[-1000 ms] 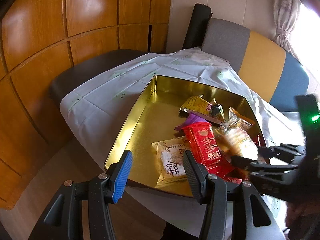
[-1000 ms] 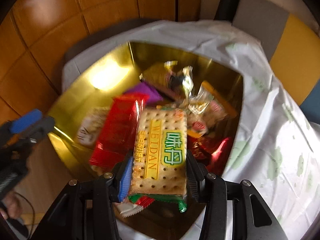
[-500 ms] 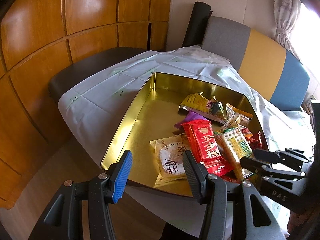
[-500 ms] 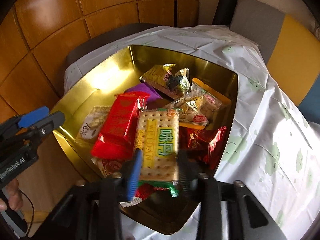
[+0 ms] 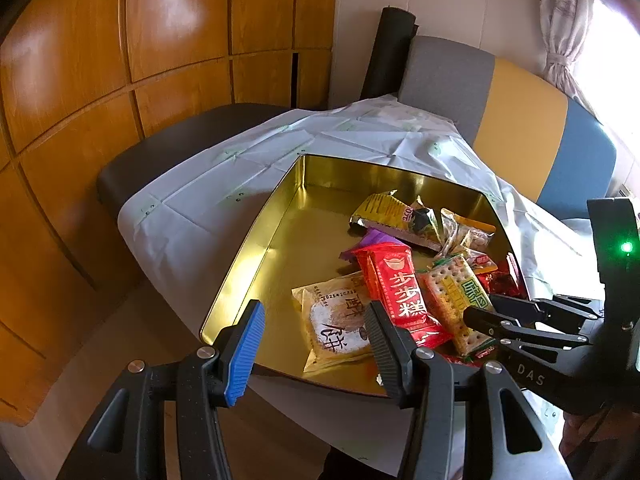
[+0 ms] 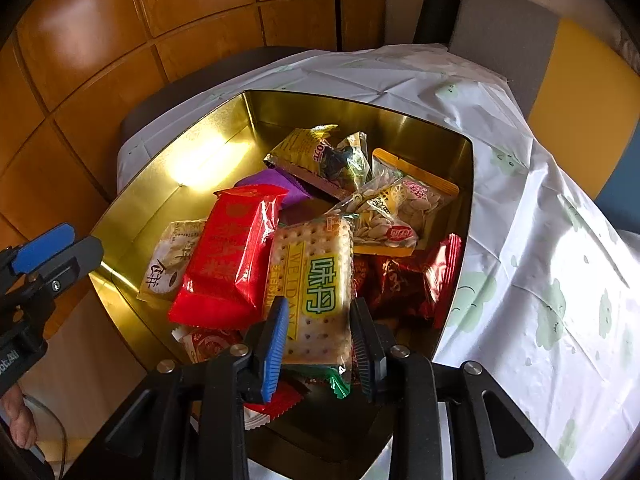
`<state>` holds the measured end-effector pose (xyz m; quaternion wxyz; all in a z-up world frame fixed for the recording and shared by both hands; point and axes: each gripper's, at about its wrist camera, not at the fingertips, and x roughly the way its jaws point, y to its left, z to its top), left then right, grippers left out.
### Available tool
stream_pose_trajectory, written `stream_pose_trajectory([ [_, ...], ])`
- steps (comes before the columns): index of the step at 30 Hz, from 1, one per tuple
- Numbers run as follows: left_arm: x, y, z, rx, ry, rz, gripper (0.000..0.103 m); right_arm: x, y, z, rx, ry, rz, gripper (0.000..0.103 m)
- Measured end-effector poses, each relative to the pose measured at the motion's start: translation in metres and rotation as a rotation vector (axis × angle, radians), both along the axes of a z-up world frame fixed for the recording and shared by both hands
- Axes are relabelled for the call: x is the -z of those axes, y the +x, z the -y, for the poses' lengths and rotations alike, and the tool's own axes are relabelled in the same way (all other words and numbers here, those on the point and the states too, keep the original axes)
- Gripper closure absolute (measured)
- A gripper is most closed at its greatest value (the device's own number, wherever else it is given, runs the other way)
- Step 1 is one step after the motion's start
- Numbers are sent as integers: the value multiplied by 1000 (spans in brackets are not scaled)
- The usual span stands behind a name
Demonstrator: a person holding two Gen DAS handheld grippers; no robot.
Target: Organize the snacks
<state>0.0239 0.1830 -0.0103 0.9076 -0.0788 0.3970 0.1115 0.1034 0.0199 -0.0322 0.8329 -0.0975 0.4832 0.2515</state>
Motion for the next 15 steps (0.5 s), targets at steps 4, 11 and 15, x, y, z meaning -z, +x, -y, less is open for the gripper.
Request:
stream_pose_trajectory([
  [4,-4,-3,5,2,25,8,50,-11,-9,4,13,22,37,64],
  [11,-13,-10,15,11,40,40,50,-34,-30,20,79,69,120,48],
  [15,-17,-16,24,16,51,59,50,-41,-45,33,137,93,149,39],
])
